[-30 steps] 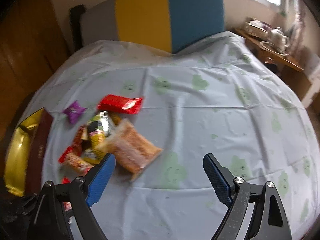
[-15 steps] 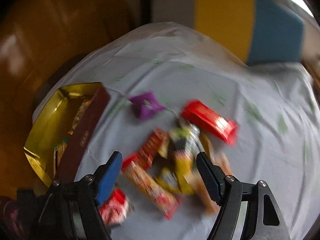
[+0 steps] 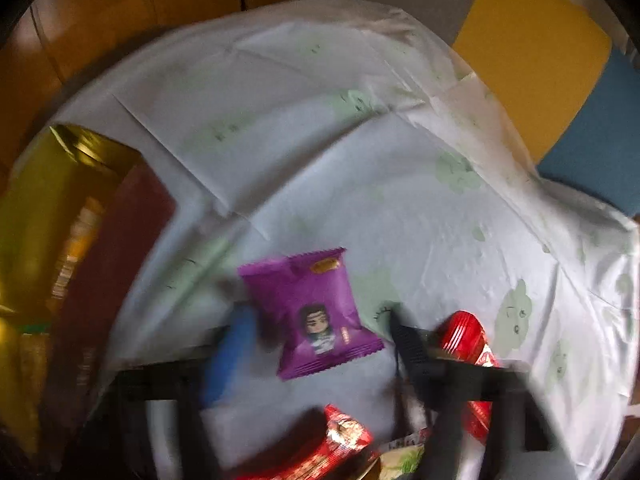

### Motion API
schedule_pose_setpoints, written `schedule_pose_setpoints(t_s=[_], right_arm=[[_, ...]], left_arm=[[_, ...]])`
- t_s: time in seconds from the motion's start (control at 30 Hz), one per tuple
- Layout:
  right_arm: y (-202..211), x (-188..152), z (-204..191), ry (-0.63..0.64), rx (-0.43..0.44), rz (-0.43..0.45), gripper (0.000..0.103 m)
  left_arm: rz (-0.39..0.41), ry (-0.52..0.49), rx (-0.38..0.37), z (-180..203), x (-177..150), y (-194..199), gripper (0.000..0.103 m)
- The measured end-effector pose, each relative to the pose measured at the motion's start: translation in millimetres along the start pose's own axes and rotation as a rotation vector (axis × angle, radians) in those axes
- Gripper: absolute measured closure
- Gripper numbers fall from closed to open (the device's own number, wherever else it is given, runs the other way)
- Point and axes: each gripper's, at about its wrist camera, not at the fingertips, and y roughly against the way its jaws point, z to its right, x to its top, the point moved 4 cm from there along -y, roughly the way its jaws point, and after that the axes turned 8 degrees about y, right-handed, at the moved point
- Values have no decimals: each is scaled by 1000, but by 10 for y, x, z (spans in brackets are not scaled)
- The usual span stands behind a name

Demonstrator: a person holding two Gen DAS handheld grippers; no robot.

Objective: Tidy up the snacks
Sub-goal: 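Grasp the red-white wafer pack with the left gripper while the right grasps the purple candy, then carry the red-white wafer pack into the gold tin and release it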

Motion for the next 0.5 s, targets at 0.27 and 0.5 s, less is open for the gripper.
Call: schedule_pose_setpoints(t_s=[0.27, 0.5], right_arm=[[752, -565, -17, -63, 47, 104, 64], [1245, -1467, 42, -175, 53, 118, 64]], left_arm=[[-1, 0, 22, 16, -10, 15, 70], [-36, 42, 15, -14, 68, 24, 71]])
